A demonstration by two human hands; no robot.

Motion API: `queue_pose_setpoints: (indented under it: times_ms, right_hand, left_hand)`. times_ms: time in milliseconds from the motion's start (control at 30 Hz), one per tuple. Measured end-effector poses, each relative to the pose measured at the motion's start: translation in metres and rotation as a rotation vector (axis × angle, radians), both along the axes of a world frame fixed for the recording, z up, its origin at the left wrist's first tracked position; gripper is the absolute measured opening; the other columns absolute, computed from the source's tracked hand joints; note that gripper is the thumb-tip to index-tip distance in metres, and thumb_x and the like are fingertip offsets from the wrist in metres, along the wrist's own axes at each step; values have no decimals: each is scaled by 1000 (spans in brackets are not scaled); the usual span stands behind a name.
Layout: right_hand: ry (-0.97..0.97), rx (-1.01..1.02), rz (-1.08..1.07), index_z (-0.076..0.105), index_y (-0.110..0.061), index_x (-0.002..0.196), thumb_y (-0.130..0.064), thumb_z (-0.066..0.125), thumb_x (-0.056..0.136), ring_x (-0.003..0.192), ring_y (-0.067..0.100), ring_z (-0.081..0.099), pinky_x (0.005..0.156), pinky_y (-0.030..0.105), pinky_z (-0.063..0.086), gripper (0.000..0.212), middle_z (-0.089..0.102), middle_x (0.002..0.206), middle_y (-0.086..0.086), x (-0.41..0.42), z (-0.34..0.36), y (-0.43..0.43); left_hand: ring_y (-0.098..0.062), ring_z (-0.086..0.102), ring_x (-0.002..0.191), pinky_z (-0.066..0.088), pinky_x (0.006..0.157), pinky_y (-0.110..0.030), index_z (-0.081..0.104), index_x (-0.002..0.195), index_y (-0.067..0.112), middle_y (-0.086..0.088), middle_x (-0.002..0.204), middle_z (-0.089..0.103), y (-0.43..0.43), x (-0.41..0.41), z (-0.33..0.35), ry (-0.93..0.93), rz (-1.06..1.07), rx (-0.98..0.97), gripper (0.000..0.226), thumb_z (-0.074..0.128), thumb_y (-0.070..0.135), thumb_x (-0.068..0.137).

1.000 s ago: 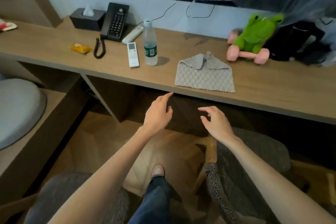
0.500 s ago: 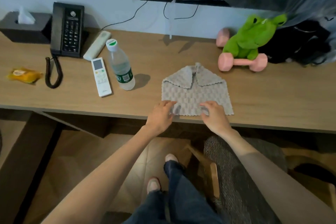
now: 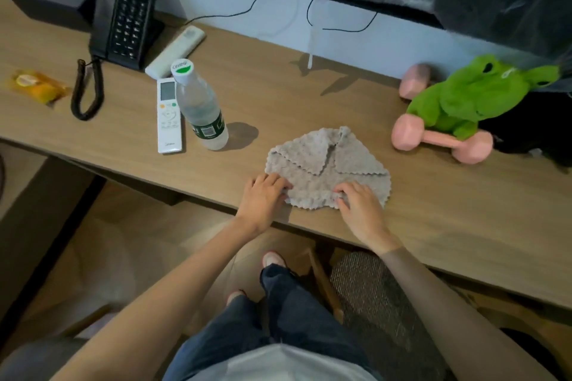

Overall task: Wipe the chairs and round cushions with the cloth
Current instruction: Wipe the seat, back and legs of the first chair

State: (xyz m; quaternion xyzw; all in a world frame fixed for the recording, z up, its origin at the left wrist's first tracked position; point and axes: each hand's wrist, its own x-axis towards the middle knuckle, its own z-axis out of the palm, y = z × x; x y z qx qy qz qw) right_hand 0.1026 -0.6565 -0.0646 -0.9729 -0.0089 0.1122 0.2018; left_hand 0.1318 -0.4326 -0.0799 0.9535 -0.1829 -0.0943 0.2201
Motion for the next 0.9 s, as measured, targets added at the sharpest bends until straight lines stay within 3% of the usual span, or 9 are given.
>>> queue_pose_setpoints:
  times_ms: [133,233,367,467,600,767,900]
  right_hand:
    - [-37,170,75,58,-15,114,-18,50,98,104,6,43,86,23,35,18,54,110,-8,14,29,34]
    - [23,266,237,57,-16,113,-20,48,99,102,5,46,82,23,36,17,53,108,-10,24,49,71]
    - [106,333,504,56,-15,113,-21,46,100,103,9,49,83,28,42,17,53,106,-7,30,65,135]
    - [179,378,706,56,-15,101,-19,43,101,92,10,49,72,23,36,13,53,93,-7,26,70,193]
    - [274,360,897,56,-14,92,-23,39,101,85,16,53,71,34,44,22,55,87,-1,12,67,277]
    - [276,315,1133,57,-18,95,-26,40,101,86,9,54,74,26,48,20,55,93,-4,-25,61,396]
    - [337,228,1289,52,-23,93,-30,38,103,83,9,54,67,17,42,18,53,94,-7,-68,59,486]
  left_hand:
    - [-13,51,93,38,82,-25,56,109,14,0,107,58,36,-13,32,-41,134,-202,19,60,13,90]
    - [-5,49,83,43,76,-19,57,107,14,4,98,57,76,-35,56,-102,280,-243,17,61,14,91]
    - [-2,50,82,40,76,-18,59,111,17,9,96,56,130,-79,74,-134,565,-263,17,55,19,95]
    - [4,51,87,37,77,-11,58,113,21,12,100,55,167,-121,82,-146,763,-301,18,50,21,97]
    - [-3,49,93,37,81,-12,58,112,20,10,101,55,211,-181,89,-160,1009,-370,18,45,15,100]
    - [-4,48,92,36,81,-10,58,114,14,8,100,55,266,-257,87,-195,1314,-368,20,42,16,101]
    - [-10,48,99,41,91,-26,53,116,18,2,104,53,312,-317,76,-144,1469,-429,19,50,24,98]
